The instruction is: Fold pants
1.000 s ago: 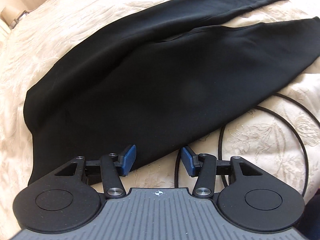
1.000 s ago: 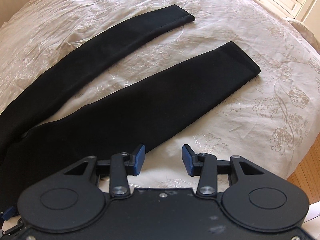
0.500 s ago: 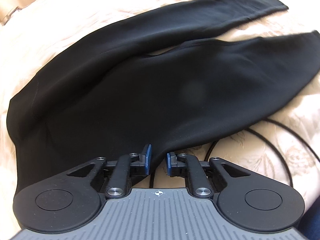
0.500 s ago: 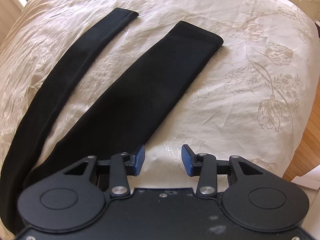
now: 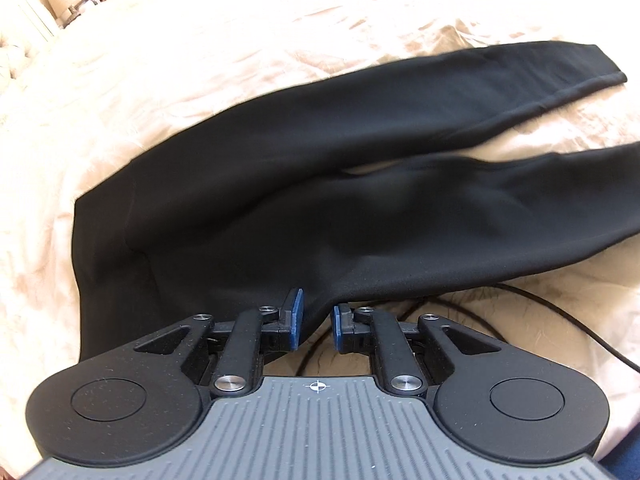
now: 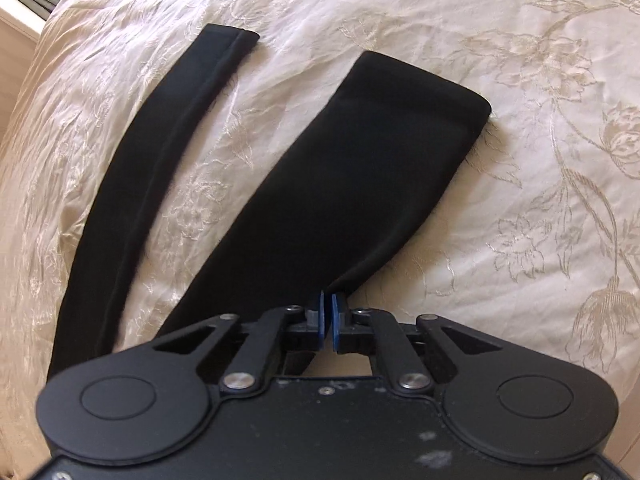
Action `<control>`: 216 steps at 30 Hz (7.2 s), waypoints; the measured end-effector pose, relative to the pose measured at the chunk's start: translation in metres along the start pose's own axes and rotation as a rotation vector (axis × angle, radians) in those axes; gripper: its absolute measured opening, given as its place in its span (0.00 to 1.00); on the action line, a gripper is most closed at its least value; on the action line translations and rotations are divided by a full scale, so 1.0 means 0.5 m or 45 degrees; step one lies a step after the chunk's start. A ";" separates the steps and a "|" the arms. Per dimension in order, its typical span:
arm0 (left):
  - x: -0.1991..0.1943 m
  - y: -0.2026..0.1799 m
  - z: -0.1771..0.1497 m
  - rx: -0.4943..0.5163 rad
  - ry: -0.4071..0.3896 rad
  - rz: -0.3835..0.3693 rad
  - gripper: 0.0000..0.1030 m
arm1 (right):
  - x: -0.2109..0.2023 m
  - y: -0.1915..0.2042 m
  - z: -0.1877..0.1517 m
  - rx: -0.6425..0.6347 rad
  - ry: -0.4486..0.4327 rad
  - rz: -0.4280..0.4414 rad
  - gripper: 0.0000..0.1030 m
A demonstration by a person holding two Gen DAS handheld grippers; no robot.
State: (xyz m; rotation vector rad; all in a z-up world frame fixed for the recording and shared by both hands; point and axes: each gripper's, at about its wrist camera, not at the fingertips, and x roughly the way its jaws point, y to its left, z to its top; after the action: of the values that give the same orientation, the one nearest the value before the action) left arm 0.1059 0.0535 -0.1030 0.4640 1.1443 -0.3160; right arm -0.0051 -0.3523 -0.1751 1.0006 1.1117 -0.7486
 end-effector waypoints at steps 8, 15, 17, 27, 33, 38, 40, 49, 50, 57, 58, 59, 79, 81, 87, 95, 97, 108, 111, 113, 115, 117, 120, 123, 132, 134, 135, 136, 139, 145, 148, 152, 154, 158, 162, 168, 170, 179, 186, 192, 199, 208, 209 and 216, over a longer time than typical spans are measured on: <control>0.001 0.002 0.056 -0.062 -0.009 0.017 0.14 | -0.034 0.040 0.041 -0.045 -0.051 0.106 0.06; -0.008 0.005 0.090 -0.062 -0.036 0.032 0.14 | -0.061 0.085 0.071 -0.065 -0.093 0.156 0.06; -0.007 0.011 0.108 -0.071 -0.047 0.029 0.14 | -0.067 0.109 0.082 -0.107 -0.117 0.162 0.06; 0.046 0.043 0.229 -0.159 -0.053 0.027 0.14 | -0.034 0.231 0.157 -0.234 -0.163 0.159 0.06; 0.113 0.055 0.289 -0.162 -0.033 0.051 0.13 | 0.027 0.296 0.190 -0.286 -0.140 0.124 0.06; 0.162 0.070 0.322 -0.183 0.008 0.056 0.13 | 0.076 0.342 0.216 -0.310 -0.125 0.097 0.05; 0.179 0.074 0.328 -0.194 0.028 0.053 0.13 | 0.087 0.358 0.226 -0.329 -0.136 0.089 0.05; 0.226 0.070 0.334 -0.207 0.088 0.072 0.13 | 0.097 0.349 0.289 -0.295 -0.169 0.050 0.12; 0.229 0.069 0.332 -0.207 0.092 0.074 0.13 | 0.094 0.333 0.295 -0.282 -0.172 0.033 0.13; 0.245 0.056 0.329 -0.200 0.115 0.097 0.13 | 0.069 0.202 0.354 -0.176 -0.226 -0.097 0.23; 0.246 0.055 0.329 -0.202 0.117 0.100 0.13 | 0.066 0.192 0.362 -0.171 -0.234 -0.099 0.24; 0.247 0.055 0.329 -0.205 0.119 0.103 0.13 | 0.064 0.185 0.370 -0.175 -0.241 -0.104 0.25; 0.217 0.064 0.320 -0.310 0.057 0.113 0.08 | 0.063 0.227 0.385 -0.471 -0.189 0.073 0.03; 0.198 0.071 0.322 -0.332 0.026 0.112 0.08 | 0.039 0.244 0.388 -0.485 -0.236 0.090 0.03; 0.201 0.091 0.344 -0.357 0.030 0.083 0.08 | 0.044 0.287 0.430 -0.492 -0.277 0.075 0.03; 0.262 0.082 0.358 -0.290 0.123 0.086 0.10 | 0.127 0.278 0.434 -0.447 -0.194 -0.110 0.07; 0.267 0.091 0.365 -0.308 0.136 0.067 0.12 | 0.141 0.269 0.437 -0.420 -0.162 -0.144 0.08; 0.190 0.137 0.447 -0.298 -0.021 0.159 0.21 | 0.054 0.279 0.388 -0.482 -0.337 -0.126 0.18; 0.149 0.143 0.443 -0.328 -0.051 0.165 0.21 | 0.003 0.286 0.361 -0.521 -0.410 -0.043 0.18; 0.130 0.136 0.427 -0.332 -0.034 0.179 0.21 | -0.025 0.291 0.337 -0.555 -0.421 0.024 0.18; 0.115 0.123 0.400 -0.324 -0.013 0.195 0.21 | -0.046 0.296 0.309 -0.591 -0.410 0.095 0.19; 0.099 0.110 0.362 -0.323 0.011 0.207 0.22 | -0.059 0.301 0.276 -0.638 -0.379 0.161 0.19; 0.080 0.092 0.293 -0.350 0.073 0.212 0.22 | -0.070 0.310 0.218 -0.712 -0.312 0.247 0.21; 0.064 0.084 0.221 -0.403 0.135 0.205 0.22 | -0.072 0.319 0.150 -0.795 -0.225 0.322 0.21; 0.054 0.091 0.090 -0.436 0.242 0.232 0.22 | -0.052 0.353 -0.055 -0.989 0.051 0.431 0.22; 0.062 0.105 0.089 -0.405 0.232 0.238 0.22 | -0.054 0.362 -0.090 -1.015 0.090 0.445 0.22; 0.064 0.112 0.091 -0.392 0.218 0.243 0.22 | -0.057 0.368 -0.113 -1.029 0.102 0.447 0.22; 0.068 0.122 0.097 -0.378 0.196 0.245 0.22 | -0.060 0.374 -0.133 -1.043 0.111 0.445 0.22; 0.082 0.154 0.112 -0.351 0.140 0.222 0.22 | -0.063 0.394 -0.190 -1.076 0.135 0.435 0.22; 0.126 0.225 0.149 -0.297 0.066 0.205 0.22 | -0.052 0.436 -0.297 -1.066 0.176 0.386 0.22; 0.169 0.264 0.163 -0.272 0.071 0.179 0.22 | -0.041 0.460 -0.343 -1.055 0.184 0.369 0.24; 0.241 0.296 0.174 -0.173 0.123 0.172 0.22 | -0.012 0.504 -0.405 -1.057 0.186 0.338 0.25; 0.267 0.302 0.177 -0.106 0.130 0.177 0.22 | 0.001 0.522 -0.429 -1.054 0.183 0.328 0.26; 0.289 0.307 0.186 -0.001 0.113 0.169 0.22 | 0.035 0.553 -0.464 -1.059 0.194 0.304 0.27; 0.304 0.315 0.197 0.035 0.110 0.146 0.22 | 0.073 0.580 -0.490 -1.095 0.191 0.256 0.29; 0.316 0.334 0.204 0.027 0.119 0.103 0.22 | 0.095 0.605 -0.495 -1.112 0.114 0.211 0.29; 0.310 0.340 0.203 0.029 0.114 0.089 0.22 | 0.080 0.605 -0.486 -1.086 0.069 0.259 0.13; 0.166 0.401 0.171 -0.098 -0.021 -0.007 0.22 | -0.011 0.604 -0.417 -1.035 0.249 0.392 0.04; 0.103 0.310 0.091 -0.024 0.003 -0.296 0.22 | -0.038 0.582 -0.366 -0.863 0.400 0.435 0.02; 0.140 0.192 0.064 0.189 0.068 -0.430 0.22 | -0.058 0.567 -0.338 -0.758 0.369 0.454 0.02; 0.169 0.192 0.099 0.117 0.065 -0.397 0.22 | -0.079 0.550 -0.371 -0.985 0.210 0.306 0.17; 0.194 0.283 0.178 -0.065 0.102 -0.528 0.21 | -0.038 0.541 -0.462 -1.193 0.208 0.302 0.29; 0.198 0.285 0.181 -0.065 0.111 -0.533 0.21 | -0.031 0.546 -0.466 -1.205 0.208 0.312 0.29; 0.205 0.288 0.190 -0.068 0.146 -0.555 0.21 | -0.015 0.580 -0.485 -1.215 0.165 0.367 0.32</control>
State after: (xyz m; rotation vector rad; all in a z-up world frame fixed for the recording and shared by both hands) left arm 0.2887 0.1291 -0.1382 0.1826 1.3604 -0.6413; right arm 0.1600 -0.0171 -0.1195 0.3670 1.2086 0.1166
